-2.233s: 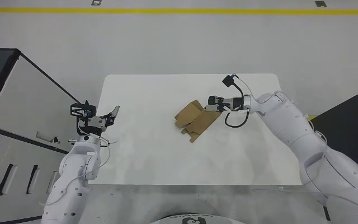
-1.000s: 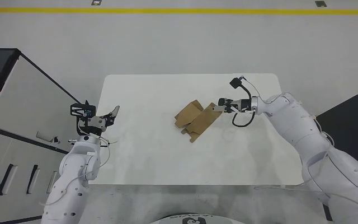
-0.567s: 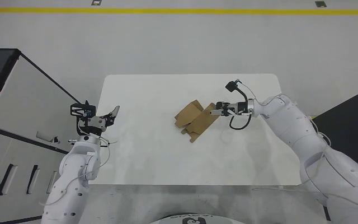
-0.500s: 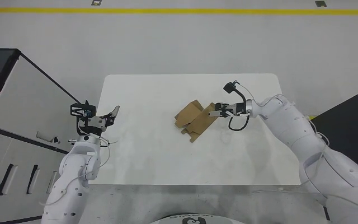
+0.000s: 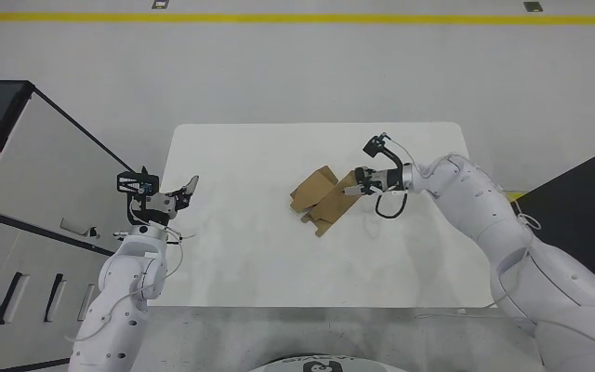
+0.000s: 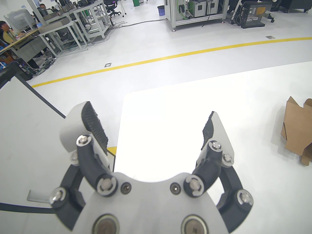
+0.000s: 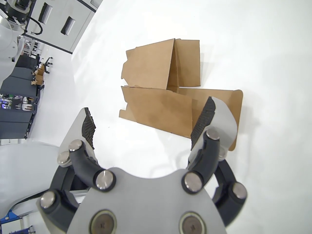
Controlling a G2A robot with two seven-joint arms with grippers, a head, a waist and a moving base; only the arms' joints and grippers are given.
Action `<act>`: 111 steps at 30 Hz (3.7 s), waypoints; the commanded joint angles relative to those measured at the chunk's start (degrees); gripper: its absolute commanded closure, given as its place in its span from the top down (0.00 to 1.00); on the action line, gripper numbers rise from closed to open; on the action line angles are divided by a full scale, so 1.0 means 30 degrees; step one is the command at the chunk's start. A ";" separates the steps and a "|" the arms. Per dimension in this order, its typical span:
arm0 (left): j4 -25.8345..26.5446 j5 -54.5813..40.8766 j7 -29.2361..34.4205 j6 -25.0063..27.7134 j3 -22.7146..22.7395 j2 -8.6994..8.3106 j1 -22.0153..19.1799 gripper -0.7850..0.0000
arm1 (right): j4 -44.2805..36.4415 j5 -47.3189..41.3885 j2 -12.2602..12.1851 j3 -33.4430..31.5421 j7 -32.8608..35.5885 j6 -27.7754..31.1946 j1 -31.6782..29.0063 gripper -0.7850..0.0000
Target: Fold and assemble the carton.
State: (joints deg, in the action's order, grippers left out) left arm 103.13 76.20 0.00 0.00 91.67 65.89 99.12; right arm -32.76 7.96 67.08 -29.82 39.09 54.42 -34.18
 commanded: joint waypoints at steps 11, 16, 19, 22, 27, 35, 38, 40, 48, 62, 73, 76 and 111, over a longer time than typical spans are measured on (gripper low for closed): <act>0.0000 0.0000 0.0000 0.0000 0.0000 0.0000 0.0000 1.00 | 0.1625 0.3876 0.1168 0.0810 -0.3558 0.0019 0.0264 1.00; 0.0000 0.0000 0.0000 0.0000 0.0000 0.0000 0.0000 1.00 | 0.2185 0.5423 0.1555 0.1038 -0.5200 0.0109 0.0317 0.99; 0.0000 0.0000 0.0000 0.0000 0.0000 0.0000 0.0000 1.00 | 0.2571 0.5964 0.1784 0.1175 -0.5514 0.0401 0.0315 0.97; 0.0000 0.0000 0.0000 0.0000 0.0000 0.0000 0.0000 1.00 | 0.2956 0.6294 0.2007 0.1255 -0.5762 0.0724 0.0321 0.96; 0.0000 0.0000 0.0000 0.0000 0.0000 0.0000 0.0000 1.00 | 0.3602 0.6480 0.2327 0.1245 -0.6119 0.1193 0.0395 0.87; 0.0000 0.0000 0.0000 0.0000 0.0000 0.0000 0.0000 1.00 | 0.3404 0.5878 0.2519 0.1269 -0.5742 0.1193 0.0304 0.27; 0.0000 0.0000 0.0000 0.0000 0.0000 0.0000 0.0000 1.00 | 0.3286 0.4861 0.2461 0.1178 -0.4986 0.1193 0.0167 0.14; 0.0000 0.0000 0.0000 0.0000 0.0000 0.0000 0.0000 1.00 | 0.3148 0.3830 0.2398 0.1054 -0.4251 0.1193 0.0037 0.03; 0.0000 0.0000 0.0000 0.0000 0.0000 0.0000 0.0000 1.00 | 0.2726 0.0332 0.2052 0.0627 -0.0596 0.1193 -0.0139 0.00; 0.0000 0.0000 0.0000 0.0000 0.0000 0.0000 0.0000 1.00 | 0.1768 -0.4815 0.1411 -0.0086 0.2400 0.1193 -0.0813 0.00; 0.0000 0.0000 0.0000 0.0000 0.0000 0.0000 0.0000 1.00 | 0.0303 -0.9205 0.0183 0.1263 0.2404 0.1193 -0.1171 0.00; 0.0000 0.0000 0.0000 0.0000 0.0000 0.0000 0.0000 1.00 | -0.0093 -1.0241 -0.0218 0.1830 0.2404 0.1193 -0.1126 0.00; 0.0000 0.0000 0.0000 0.0000 0.0000 0.0000 0.0000 1.00 | -0.4272 -1.3856 -0.3307 0.3325 0.1892 0.1124 -0.0959 0.00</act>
State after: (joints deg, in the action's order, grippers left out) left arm 103.13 76.20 0.00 0.00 91.67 65.89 99.12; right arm -45.15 -34.70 57.21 -19.52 45.48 57.45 -37.01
